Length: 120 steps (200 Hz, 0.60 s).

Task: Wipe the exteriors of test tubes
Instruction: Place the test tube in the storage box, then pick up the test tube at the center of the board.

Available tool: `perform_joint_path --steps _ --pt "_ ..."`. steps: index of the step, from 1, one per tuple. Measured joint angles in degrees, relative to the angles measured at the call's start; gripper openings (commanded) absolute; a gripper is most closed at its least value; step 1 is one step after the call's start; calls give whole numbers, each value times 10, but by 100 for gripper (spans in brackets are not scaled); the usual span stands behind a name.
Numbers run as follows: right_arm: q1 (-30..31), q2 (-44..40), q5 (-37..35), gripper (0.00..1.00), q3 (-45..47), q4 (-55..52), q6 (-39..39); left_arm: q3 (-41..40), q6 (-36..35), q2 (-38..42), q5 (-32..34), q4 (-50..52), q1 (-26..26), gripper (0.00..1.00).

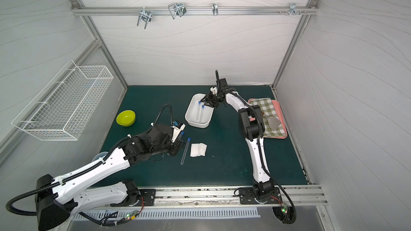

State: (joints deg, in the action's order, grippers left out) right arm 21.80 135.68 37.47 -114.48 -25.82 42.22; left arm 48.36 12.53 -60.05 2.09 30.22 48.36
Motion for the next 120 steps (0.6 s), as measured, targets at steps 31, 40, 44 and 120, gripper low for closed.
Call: perform_joint_path --steps 31,40,44,120 --pt "2 -28 -4 41 12 -11 -8 -1 16 0 10 7 -1 39" --pt "2 -51 -6 41 28 -14 -14 -1 23 -1 14 12 -3 40" --pt "3 -64 -7 41 40 -13 -17 -2 26 -1 16 14 -3 40" --pt "37 -449 -30 44 375 -18 -79 -66 122 -5 20 31 -9 54"
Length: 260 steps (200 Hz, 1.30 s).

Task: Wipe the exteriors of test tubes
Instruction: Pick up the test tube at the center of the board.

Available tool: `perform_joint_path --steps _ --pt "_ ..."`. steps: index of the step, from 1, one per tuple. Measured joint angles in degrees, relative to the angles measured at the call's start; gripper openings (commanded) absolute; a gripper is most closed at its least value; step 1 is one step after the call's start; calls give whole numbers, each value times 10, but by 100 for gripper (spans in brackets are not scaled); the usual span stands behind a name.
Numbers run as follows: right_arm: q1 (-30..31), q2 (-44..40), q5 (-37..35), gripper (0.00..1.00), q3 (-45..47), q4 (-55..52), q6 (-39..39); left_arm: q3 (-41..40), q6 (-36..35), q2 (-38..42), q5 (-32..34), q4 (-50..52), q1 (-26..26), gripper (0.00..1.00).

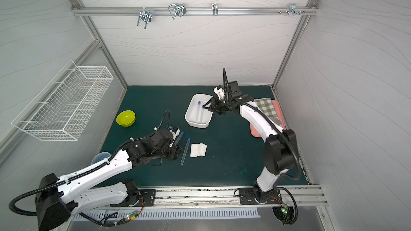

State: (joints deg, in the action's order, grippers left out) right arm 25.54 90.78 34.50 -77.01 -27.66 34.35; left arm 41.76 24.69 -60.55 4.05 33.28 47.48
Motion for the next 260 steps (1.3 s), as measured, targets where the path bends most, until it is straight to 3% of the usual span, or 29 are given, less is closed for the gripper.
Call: perform_joint_path --steps 36,75,114,168,219,260 --pt "19 -99 -14 44 159 -8 -4 -26 30 -19 -14 1 -1 57" --pt "38 -108 -23 44 241 1 -2 -39 29 -65 -28 -6 -1 57" --pt "91 -68 -37 44 245 32 1 -39 12 -120 -40 -20 -1 54" --pt "136 2 -59 44 245 76 15 -61 -7 -124 -70 -66 7 53" --pt "146 44 -76 43 244 84 23 -76 -20 -147 -88 -97 10 52" --pt "146 44 -86 42 245 84 23 -71 -35 -171 -88 -112 10 45"
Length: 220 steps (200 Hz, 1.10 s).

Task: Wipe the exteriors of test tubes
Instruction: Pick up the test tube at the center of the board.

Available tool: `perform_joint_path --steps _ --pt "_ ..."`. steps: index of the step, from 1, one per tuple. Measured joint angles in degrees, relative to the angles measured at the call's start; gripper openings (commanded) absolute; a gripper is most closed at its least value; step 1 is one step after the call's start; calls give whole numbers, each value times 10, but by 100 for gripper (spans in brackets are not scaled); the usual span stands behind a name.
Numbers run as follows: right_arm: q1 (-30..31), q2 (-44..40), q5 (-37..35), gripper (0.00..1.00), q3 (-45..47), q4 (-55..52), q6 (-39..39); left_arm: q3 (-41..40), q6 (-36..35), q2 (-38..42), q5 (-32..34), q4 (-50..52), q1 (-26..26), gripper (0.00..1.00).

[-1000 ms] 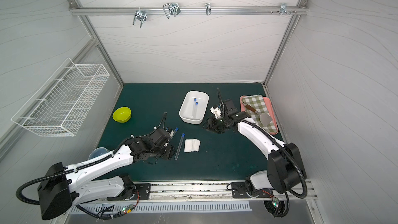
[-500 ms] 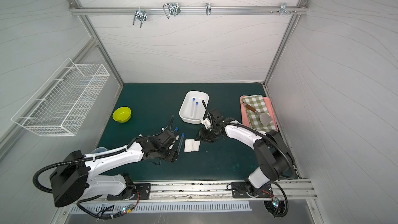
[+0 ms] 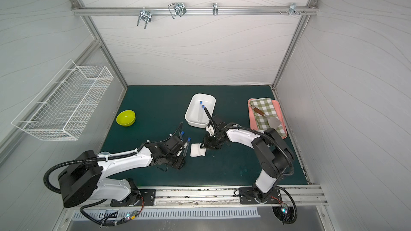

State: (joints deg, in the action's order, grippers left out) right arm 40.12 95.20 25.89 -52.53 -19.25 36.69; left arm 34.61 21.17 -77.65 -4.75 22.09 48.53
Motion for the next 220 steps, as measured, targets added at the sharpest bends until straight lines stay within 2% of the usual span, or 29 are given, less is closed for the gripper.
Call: perform_joint_path --steps 63,100,140,220 --pt "0 0 -7 42 20 1 6 28 -11 -37 29 -2 26 39" --pt "0 -4 -20 41 21 0 8 61 -10 -73 76 19 58 30" --pt "0 -6 -27 40 23 -1 10 69 0 -82 102 31 65 17" --pt "5 -16 -13 40 56 24 29 70 3 -76 114 46 67 15"
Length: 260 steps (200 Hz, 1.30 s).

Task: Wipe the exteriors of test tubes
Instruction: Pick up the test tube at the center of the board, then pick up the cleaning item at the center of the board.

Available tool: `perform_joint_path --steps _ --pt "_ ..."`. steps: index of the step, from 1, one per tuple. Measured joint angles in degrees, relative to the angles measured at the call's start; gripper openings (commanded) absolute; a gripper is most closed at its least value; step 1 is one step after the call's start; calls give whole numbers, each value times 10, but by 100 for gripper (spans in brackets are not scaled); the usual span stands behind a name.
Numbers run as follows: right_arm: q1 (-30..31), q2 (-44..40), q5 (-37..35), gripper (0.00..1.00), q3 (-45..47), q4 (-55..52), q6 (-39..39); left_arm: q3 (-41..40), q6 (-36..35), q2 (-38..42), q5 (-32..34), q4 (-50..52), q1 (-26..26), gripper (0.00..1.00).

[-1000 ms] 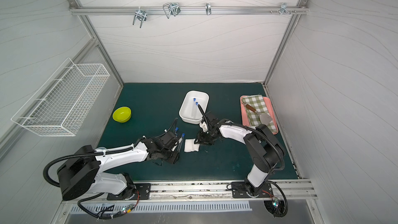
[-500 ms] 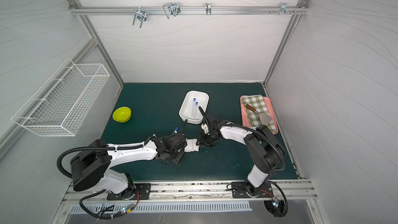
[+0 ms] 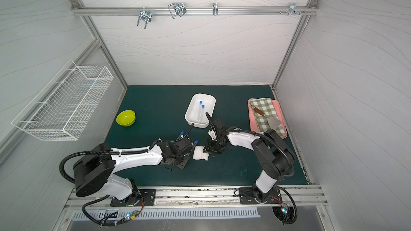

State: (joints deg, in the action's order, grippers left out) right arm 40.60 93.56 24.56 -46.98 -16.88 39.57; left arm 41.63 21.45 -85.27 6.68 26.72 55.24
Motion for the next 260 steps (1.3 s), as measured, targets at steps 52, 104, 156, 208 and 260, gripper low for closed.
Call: perform_joint_path --steps 52,104,156,208,260 --pt "-3 -70 2 41 22 -1 12 27 -2 45 13 48 0 15" --pt "-10 -96 11 42 41 -1 22 57 -9 109 16 60 -23 16" --pt "-5 -103 37 44 120 44 76 63 -19 143 17 73 -38 17" --pt "-1 -71 76 41 168 213 156 63 -22 143 13 73 -38 17" --pt "7 -61 42 13 184 272 191 63 -22 150 12 73 -38 17"
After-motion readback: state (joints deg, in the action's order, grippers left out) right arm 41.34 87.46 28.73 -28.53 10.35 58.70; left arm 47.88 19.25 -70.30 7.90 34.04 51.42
